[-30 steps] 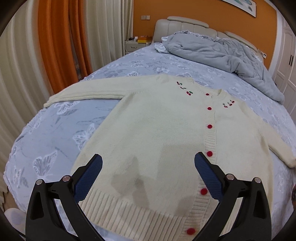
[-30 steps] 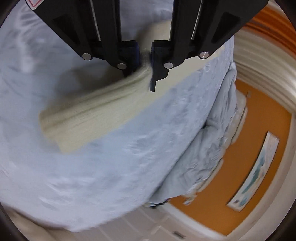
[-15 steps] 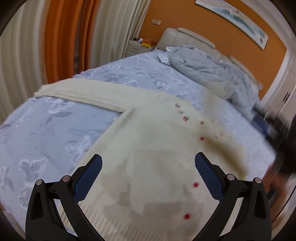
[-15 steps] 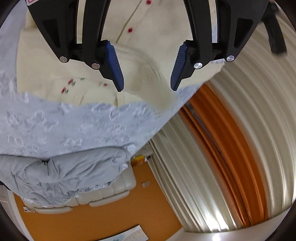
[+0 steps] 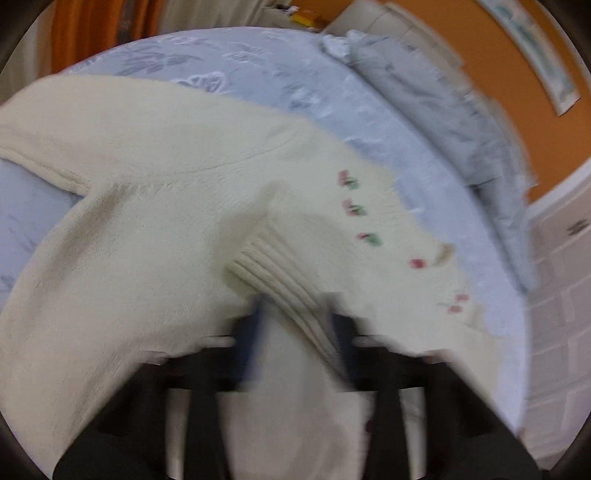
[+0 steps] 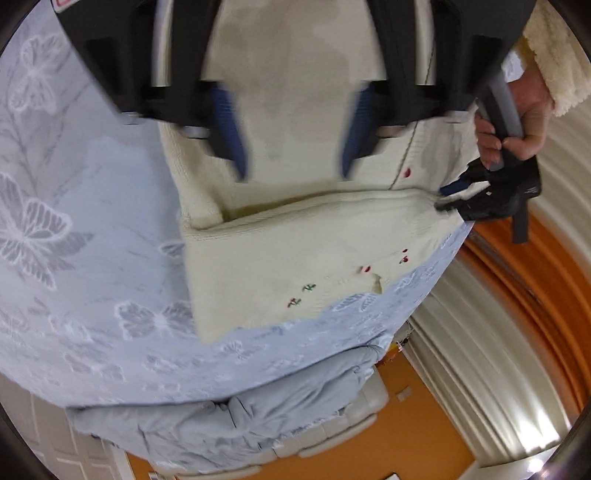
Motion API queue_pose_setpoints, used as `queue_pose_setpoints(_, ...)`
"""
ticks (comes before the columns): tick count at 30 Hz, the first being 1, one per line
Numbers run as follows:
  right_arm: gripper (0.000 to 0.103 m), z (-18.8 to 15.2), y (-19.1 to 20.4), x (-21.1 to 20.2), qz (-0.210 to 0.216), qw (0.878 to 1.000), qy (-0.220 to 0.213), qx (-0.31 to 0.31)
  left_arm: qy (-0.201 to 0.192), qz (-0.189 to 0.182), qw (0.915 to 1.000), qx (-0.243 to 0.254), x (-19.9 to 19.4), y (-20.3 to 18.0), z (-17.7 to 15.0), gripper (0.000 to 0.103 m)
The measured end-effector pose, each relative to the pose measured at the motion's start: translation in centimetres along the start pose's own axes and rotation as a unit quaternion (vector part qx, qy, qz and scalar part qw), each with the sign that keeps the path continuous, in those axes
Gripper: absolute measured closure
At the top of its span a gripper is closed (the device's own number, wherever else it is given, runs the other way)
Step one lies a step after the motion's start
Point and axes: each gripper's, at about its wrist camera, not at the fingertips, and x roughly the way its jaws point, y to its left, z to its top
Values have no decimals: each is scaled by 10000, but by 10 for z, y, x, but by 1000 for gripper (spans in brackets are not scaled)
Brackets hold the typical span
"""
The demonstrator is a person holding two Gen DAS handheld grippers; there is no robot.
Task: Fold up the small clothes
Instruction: 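Grasp the other sleeve with the left gripper and fold it across the body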
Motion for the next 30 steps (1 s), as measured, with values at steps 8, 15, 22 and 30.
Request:
queue_pose_setpoints(8, 68, -12, 24, -16, -181, 9989, -75, -418, -907, 194, 9956, 169, -27, 25, 11, 74)
queue_pose_setpoints(15, 50, -69, 63, -63, 69, 9965, 30, -828, -1737, 1024, 9775, -624, -97, 168, 64, 25)
queue_pose_setpoints(22, 44, -111, 95, -61, 161, 9946, 631, -802, -1235, 1911, 9414, -2488, -83, 322, 108, 55)
queue_pose_setpoints(30, 43, -112, 112, -53, 159, 9929, 733, -920, -1876, 1588, 9523, -1808, -111, 257, 153, 93)
